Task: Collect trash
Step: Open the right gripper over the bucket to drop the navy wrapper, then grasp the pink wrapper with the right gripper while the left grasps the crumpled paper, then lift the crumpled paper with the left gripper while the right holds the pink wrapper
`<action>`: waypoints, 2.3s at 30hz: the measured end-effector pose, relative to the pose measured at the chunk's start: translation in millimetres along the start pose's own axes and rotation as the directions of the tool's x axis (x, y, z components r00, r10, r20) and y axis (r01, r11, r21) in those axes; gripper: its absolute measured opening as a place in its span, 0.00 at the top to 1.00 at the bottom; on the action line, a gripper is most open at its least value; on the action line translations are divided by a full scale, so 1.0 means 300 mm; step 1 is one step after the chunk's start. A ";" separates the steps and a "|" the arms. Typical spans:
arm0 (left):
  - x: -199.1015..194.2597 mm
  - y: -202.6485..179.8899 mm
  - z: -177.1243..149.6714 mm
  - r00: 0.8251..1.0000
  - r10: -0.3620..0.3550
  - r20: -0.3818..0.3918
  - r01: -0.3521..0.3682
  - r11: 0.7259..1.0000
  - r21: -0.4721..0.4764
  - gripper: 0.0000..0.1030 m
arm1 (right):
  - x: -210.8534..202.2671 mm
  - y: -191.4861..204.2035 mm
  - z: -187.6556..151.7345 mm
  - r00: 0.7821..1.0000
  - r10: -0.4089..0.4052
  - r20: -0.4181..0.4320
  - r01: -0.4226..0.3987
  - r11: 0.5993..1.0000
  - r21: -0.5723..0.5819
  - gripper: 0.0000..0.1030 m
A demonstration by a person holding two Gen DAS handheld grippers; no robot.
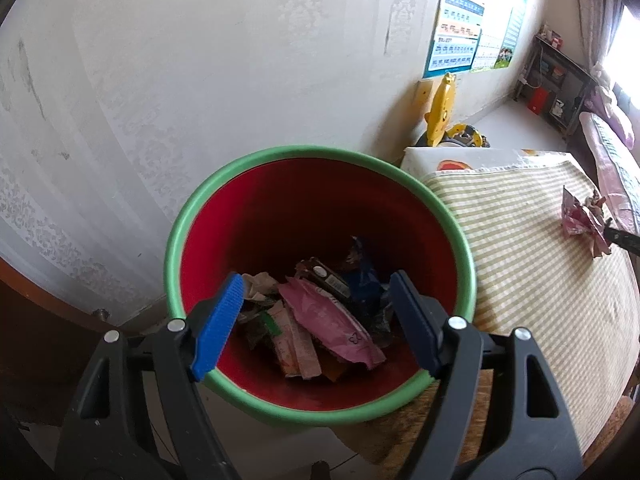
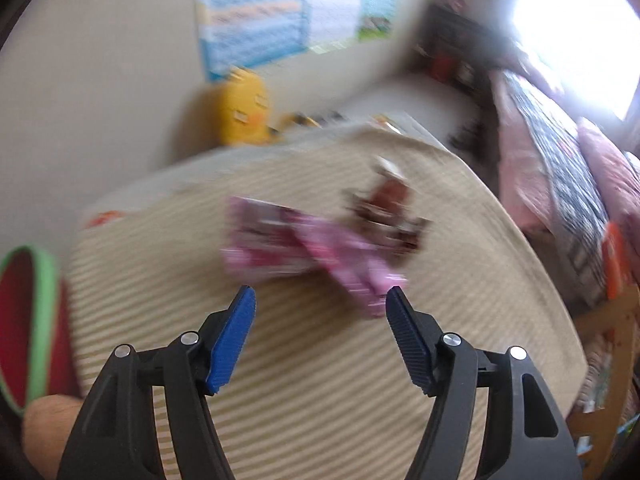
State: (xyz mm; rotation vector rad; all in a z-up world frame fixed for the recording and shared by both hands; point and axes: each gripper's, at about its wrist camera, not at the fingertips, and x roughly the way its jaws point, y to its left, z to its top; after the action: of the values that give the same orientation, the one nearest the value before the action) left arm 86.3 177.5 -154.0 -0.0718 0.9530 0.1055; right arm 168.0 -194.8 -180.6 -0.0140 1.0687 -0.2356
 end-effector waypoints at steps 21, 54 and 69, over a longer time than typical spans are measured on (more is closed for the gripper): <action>-0.077 -0.730 0.147 0.962 -0.274 0.019 0.258 0.927 0.272 0.30 | -0.152 -0.179 -0.446 0.973 0.229 -0.027 -0.222 0.962 0.158 0.86; 0.313 -1.440 0.268 0.958 -0.218 -0.187 0.278 0.866 0.415 0.88 | -0.147 -0.284 -0.504 0.937 0.346 0.042 -0.348 0.915 0.203 0.82; 0.138 -0.904 0.163 0.982 -0.130 -0.140 0.176 0.899 0.402 0.88 | -0.136 -0.232 -0.503 0.927 0.376 -0.001 -0.371 0.913 0.170 0.54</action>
State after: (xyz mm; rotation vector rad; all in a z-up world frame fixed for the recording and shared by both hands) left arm 182.8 -84.1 -155.5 0.2414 1.0590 -0.2505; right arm 5.3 -239.2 -209.7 0.3447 1.0608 0.0233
